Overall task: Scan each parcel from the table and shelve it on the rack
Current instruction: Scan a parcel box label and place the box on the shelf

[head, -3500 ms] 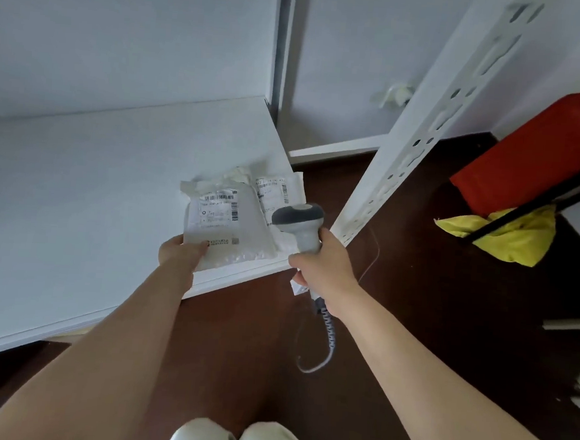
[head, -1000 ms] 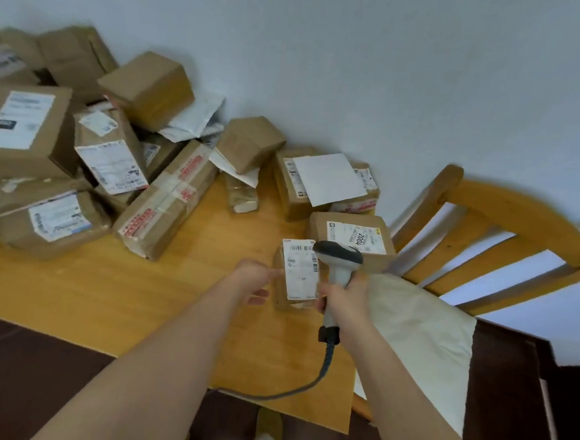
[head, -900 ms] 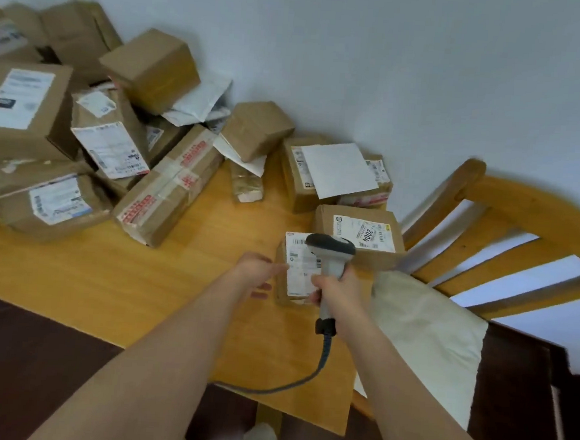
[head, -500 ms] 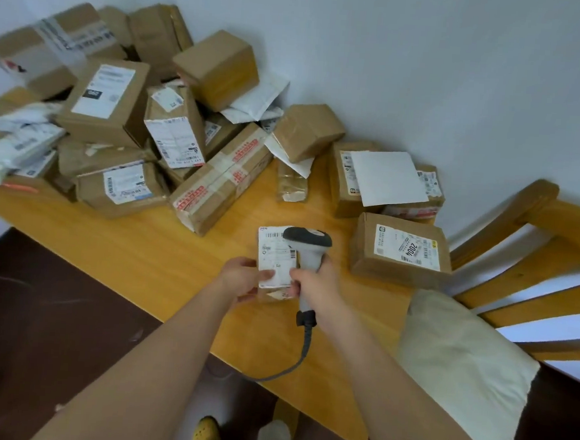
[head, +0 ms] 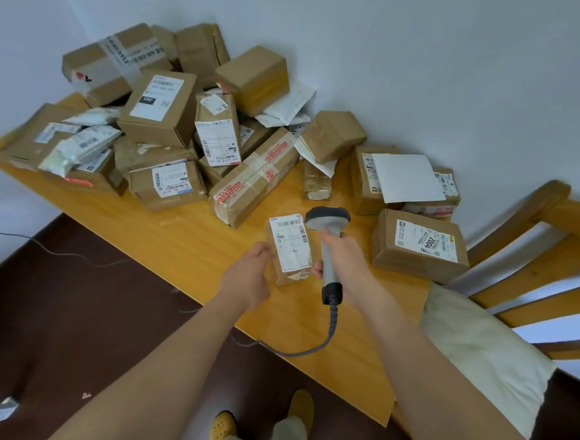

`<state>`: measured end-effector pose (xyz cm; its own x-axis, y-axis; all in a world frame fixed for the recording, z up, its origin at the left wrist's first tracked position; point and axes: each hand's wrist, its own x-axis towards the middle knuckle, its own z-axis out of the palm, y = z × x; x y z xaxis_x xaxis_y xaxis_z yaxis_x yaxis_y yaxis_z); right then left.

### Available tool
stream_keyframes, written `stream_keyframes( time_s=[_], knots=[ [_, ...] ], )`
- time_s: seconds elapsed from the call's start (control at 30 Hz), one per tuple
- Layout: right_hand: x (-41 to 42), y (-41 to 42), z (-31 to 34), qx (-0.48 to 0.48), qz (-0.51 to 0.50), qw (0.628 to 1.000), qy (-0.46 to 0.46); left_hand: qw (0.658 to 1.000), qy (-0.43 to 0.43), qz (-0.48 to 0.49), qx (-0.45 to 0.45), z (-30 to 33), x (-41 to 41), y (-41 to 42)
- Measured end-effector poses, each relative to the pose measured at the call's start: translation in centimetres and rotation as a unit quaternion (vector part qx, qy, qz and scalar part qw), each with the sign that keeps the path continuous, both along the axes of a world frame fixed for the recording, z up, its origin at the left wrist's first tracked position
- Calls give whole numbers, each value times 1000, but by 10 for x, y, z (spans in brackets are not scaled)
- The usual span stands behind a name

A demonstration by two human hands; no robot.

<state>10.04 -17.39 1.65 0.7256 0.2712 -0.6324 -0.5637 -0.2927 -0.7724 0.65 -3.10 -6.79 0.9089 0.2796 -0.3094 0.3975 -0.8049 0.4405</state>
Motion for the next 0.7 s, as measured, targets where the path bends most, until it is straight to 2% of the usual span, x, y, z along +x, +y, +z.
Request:
stream_keyframes(
  time_s=[0.1,0.23,0.3,0.47,0.7],
  knots=[
    [-8,-9,20,14,4,1000,-4,994,52,-93,15,5,-4,-7],
    [-17,-18,42,23,9,1000,-18,985,108,-131,-9,4,-6,-13],
    [-19,-20,52,27,8,999,-26,985,114,-132,-17,4,-2,-16],
    [-20,-23,70,26,17,999,-35,988,97,-111,41,2,26,-25],
    [-23,-25,81,15,50,997,-56,976,184,-101,53,-12,45,-33]
  ],
)
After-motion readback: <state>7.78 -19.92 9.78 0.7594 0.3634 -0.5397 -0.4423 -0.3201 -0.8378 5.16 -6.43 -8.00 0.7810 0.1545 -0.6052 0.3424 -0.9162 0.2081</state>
